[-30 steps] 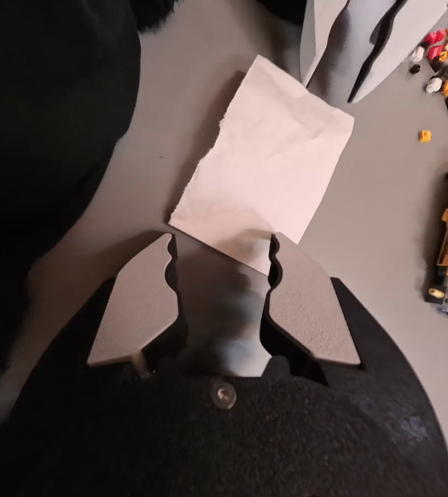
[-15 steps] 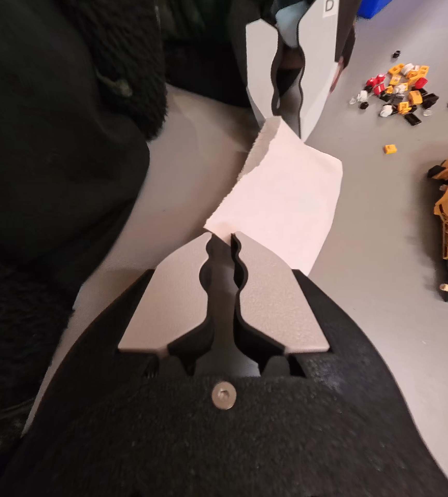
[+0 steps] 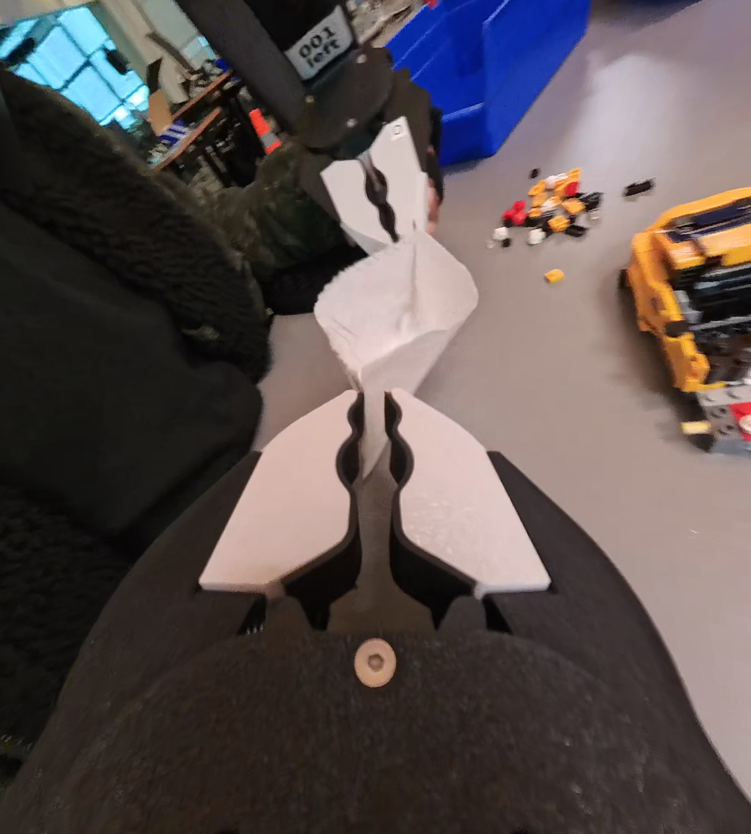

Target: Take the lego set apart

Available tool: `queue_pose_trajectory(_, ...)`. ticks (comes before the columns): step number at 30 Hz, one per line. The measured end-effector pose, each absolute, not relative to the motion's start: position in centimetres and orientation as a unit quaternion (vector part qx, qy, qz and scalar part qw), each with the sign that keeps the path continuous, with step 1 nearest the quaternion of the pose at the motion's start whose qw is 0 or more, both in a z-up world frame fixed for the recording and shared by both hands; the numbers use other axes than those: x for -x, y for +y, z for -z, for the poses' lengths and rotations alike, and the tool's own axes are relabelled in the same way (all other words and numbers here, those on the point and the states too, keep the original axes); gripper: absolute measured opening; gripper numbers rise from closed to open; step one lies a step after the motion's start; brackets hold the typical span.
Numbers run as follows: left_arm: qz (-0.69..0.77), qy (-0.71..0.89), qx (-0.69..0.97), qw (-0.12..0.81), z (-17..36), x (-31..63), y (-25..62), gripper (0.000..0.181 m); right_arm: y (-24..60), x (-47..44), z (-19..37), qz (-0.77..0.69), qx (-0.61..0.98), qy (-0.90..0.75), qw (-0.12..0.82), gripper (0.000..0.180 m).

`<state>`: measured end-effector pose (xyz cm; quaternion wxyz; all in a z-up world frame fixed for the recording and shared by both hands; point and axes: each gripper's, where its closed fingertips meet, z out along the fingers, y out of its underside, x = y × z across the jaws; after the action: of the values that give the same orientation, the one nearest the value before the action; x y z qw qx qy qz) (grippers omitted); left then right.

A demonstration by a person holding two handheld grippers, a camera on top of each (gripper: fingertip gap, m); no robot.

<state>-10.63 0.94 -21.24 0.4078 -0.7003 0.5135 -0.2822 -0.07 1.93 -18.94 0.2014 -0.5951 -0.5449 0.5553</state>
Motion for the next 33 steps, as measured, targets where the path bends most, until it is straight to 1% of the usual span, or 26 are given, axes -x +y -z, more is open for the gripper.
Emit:
queue_pose_trajectory(3,0.304,0.491,0.712,0.398,21.1,10.7,1.2,0.0,3.7,0.0,19.5,-0.524,0.627,-0.526,0.234,0.01)
queue_pose_trajectory(7,0.285,0.497,0.711,0.408,21.6,10.5,1.6,0.0,4.4,-0.4,19.4,-0.526,0.633,-0.513,0.245,0.014)
queue_pose_trajectory(10,0.282,0.484,0.715,0.419,21.4,10.7,2.2,0.0,3.9,-0.6,19.0,-0.524,0.62,-0.53,0.248,0.014)
queue_pose_trajectory(11,0.287,0.477,0.717,0.42,21.4,10.7,2.4,0.011,3.8,-0.6,19.2,-0.513,0.617,-0.54,0.251,0.012)
queue_pose_trajectory(13,0.303,0.467,0.726,0.405,21.8,10.6,2.4,0.026,3.5,-0.6,19.8,-0.483,0.611,-0.569,0.262,0.008)
queue_pose_trajectory(14,0.314,0.47,0.725,0.394,22.0,10.4,2.1,0.032,3.3,-0.6,20.1,-0.467,0.606,-0.586,0.268,0.008)
queue_pose_trajectory(15,0.315,0.477,0.723,0.388,22.2,10.2,1.9,0.033,3.0,-0.5,20.3,-0.454,0.597,-0.602,0.274,0.007)
queue_pose_trajectory(16,0.312,0.485,0.719,0.389,22.3,9.9,1.7,0.032,2.7,-0.5,20.4,-0.444,0.586,-0.617,0.281,0.007)
queue_pose_trajectory(17,0.309,0.491,0.716,0.389,22.3,9.7,1.6,0.024,2.4,-0.4,20.3,-0.435,0.572,-0.63,0.293,0.007)
queue_pose_trajectory(19,0.303,0.5,0.713,0.387,22.4,9.4,1.4,0.002,2.3,-0.1,20.0,-0.413,0.548,-0.651,0.324,0.005)
queue_pose_trajectory(25,0.304,0.51,0.676,0.436,20.7,8.4,1.2,0.0,3.5,-0.2,18.8,-0.385,0.527,-0.658,0.377,0.0)
queue_pose_trajectory(28,0.296,0.521,0.672,0.435,21.0,8.6,1.1,0.0,3.9,-0.8,18.4,-0.356,0.501,-0.674,0.409,0.0)
queue_pose_trajectory(31,0.283,0.528,0.678,0.425,21.8,8.6,1.2,0.016,3.5,-1.1,18.8,-0.347,0.491,-0.688,0.405,0.0)
queue_pose_trajectory(32,0.273,0.533,0.681,0.422,22.1,8.6,1.3,0.019,3.2,-1.1,18.9,-0.353,0.489,-0.69,0.4,0.0)
queue_pose_trajectory(33,0.266,0.538,0.681,0.42,22.4,8.6,1.3,0.019,3.0,-1.0,18.9,-0.357,0.487,-0.69,0.399,0.0)
